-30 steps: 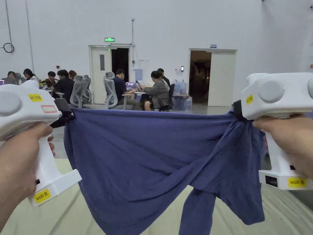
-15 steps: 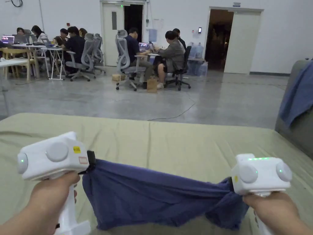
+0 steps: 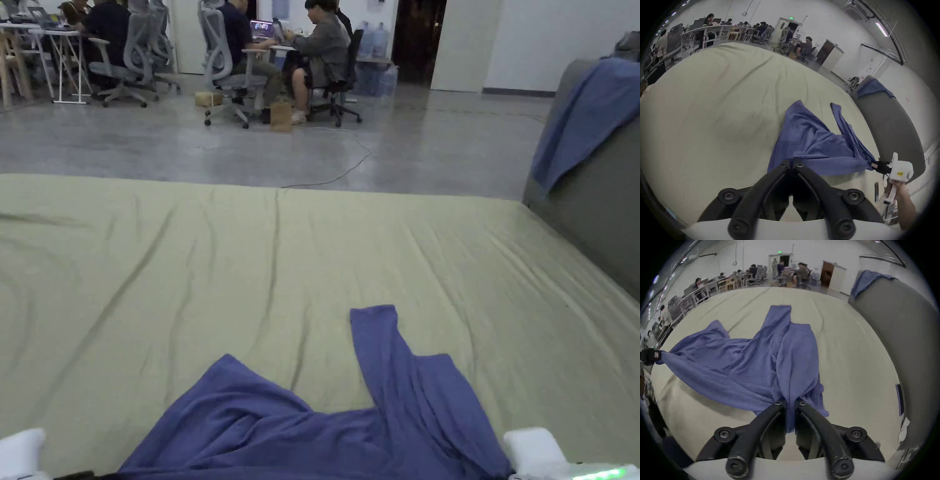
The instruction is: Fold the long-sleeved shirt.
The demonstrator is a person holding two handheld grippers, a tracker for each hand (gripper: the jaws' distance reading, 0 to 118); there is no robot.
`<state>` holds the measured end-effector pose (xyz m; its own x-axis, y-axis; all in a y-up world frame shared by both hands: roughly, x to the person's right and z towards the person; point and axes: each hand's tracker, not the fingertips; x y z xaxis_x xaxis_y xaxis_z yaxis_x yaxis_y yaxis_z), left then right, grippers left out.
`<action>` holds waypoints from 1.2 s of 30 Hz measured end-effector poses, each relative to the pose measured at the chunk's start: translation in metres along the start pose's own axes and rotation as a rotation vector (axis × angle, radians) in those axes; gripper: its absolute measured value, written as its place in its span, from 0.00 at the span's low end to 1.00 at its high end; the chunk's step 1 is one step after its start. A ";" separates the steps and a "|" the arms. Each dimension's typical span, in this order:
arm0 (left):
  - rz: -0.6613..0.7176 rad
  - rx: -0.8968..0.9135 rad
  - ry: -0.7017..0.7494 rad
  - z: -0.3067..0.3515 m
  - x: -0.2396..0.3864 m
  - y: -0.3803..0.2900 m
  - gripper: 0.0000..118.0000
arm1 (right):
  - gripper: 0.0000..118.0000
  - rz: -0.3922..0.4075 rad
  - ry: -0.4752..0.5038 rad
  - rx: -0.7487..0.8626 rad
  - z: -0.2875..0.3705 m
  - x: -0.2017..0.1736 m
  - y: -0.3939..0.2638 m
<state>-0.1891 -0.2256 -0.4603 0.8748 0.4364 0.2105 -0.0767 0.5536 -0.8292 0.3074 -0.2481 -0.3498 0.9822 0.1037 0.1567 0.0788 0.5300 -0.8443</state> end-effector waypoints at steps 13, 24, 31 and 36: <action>0.173 -0.207 0.082 0.029 -0.058 -0.121 0.11 | 0.63 -0.147 0.147 -0.259 0.021 0.009 -0.101; 0.075 0.014 -0.068 0.136 0.014 -0.131 1.00 | 0.82 -0.242 0.105 0.106 0.183 0.012 -0.132; 0.054 -0.121 -0.036 0.127 0.036 -0.174 0.00 | 0.00 -0.227 0.142 0.043 0.182 -0.029 -0.171; 0.086 -0.087 -0.055 0.125 0.040 -0.150 0.00 | 0.00 -0.160 0.197 0.074 0.154 -0.032 -0.110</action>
<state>-0.2021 -0.2029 -0.2629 0.8389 0.5192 0.1632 -0.1060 0.4500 -0.8867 0.2409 -0.1800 -0.1829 0.9732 -0.1480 0.1762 0.2298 0.5875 -0.7759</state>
